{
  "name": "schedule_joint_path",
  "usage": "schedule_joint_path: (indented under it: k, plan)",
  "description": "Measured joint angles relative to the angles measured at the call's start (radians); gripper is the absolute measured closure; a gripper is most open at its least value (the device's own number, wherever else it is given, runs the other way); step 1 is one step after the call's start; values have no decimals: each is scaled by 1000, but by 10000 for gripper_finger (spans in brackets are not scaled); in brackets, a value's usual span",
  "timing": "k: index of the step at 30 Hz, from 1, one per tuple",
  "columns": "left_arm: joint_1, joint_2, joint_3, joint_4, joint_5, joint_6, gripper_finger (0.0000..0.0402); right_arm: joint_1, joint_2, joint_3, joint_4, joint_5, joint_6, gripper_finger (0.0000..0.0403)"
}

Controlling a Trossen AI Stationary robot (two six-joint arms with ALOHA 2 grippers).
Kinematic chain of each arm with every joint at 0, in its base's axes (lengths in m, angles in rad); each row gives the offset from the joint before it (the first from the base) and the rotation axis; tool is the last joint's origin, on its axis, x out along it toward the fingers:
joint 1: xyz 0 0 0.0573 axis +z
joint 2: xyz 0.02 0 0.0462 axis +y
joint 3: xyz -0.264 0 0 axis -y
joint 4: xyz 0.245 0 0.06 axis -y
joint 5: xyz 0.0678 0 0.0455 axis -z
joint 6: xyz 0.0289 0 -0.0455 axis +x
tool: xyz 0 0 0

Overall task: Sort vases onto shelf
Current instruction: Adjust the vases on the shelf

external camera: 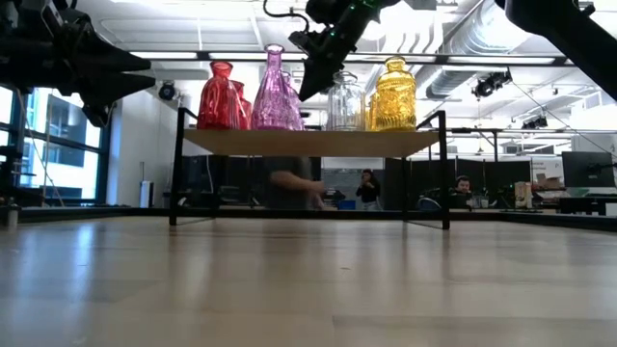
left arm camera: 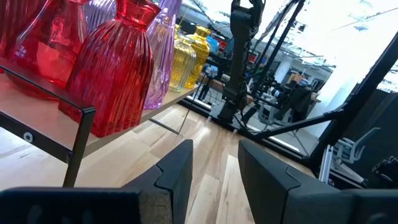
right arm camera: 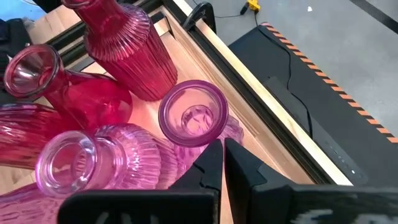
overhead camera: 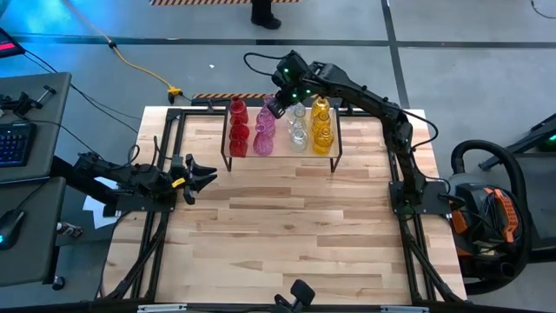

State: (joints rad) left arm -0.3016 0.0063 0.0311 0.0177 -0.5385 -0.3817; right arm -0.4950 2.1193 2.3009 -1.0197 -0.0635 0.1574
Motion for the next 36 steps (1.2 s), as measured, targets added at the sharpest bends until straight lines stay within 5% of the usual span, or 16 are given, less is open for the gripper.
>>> schedule_joint_path:
  k: [36]
  plan:
    - [0,0,0,0,0,18,282,6,34,2,-30,-23,26,403]
